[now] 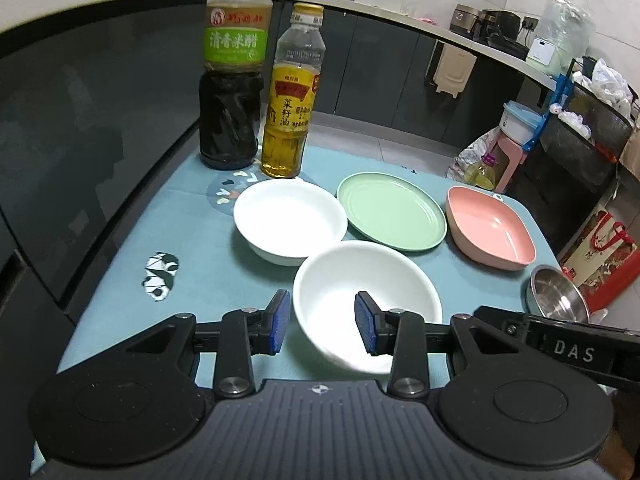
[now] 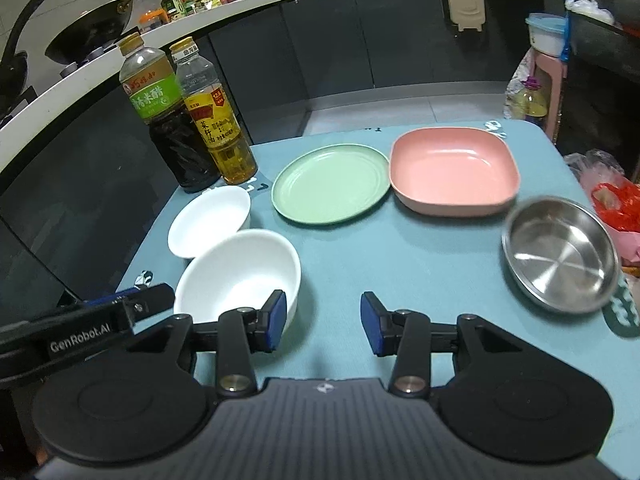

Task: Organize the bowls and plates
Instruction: 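Open both tools and move them to the large white bowl, then grip the large white bowl rim with both tools and lift it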

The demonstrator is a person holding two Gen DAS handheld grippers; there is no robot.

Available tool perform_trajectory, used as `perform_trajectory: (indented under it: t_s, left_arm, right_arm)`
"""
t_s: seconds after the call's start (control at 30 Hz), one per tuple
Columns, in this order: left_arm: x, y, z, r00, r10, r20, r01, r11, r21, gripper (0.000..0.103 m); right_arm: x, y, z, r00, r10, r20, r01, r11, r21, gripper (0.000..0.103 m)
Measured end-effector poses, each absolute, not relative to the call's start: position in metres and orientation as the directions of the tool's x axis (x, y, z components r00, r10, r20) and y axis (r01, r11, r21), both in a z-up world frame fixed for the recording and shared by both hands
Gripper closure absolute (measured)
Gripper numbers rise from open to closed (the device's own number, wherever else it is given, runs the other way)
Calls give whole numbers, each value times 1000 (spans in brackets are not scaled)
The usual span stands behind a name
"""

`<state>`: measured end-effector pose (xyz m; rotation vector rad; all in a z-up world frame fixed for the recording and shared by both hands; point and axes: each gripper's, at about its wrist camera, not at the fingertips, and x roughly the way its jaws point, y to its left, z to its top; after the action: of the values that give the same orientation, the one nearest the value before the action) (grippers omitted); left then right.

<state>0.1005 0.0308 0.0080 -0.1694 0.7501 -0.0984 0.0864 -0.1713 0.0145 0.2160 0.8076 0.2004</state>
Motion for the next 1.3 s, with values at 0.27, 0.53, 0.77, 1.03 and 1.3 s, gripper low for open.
perform_trajectory:
  t_s: [0.27, 0.53, 0.77, 1.03, 1.3]
  left_arm:
    - [127, 24, -5, 695, -140, -706, 21, 984, -175, 70]
    - [132, 22, -17, 668, -131, -732, 27, 988, -152, 69]
    - [132, 21, -23, 662, -147, -735, 52, 987, -151, 78]
    - [113, 18, -6, 709, -149, -689, 82, 988, -129, 88]
    - [87, 15, 7, 724, -169, -669, 104, 985, -137, 88]
  right_arm:
    - [114, -168, 3, 630, 289, -721, -121, 954, 276, 78]
    - [125, -162, -11, 586, 298, -754, -122, 952, 282, 78]
    - [127, -152, -20, 565, 301, -769, -161, 953, 255, 102]
    - [108, -150, -4, 621, 272, -735, -176, 962, 207, 103]
    - [78, -153, 11, 654, 259, -711, -169, 966, 197, 103]
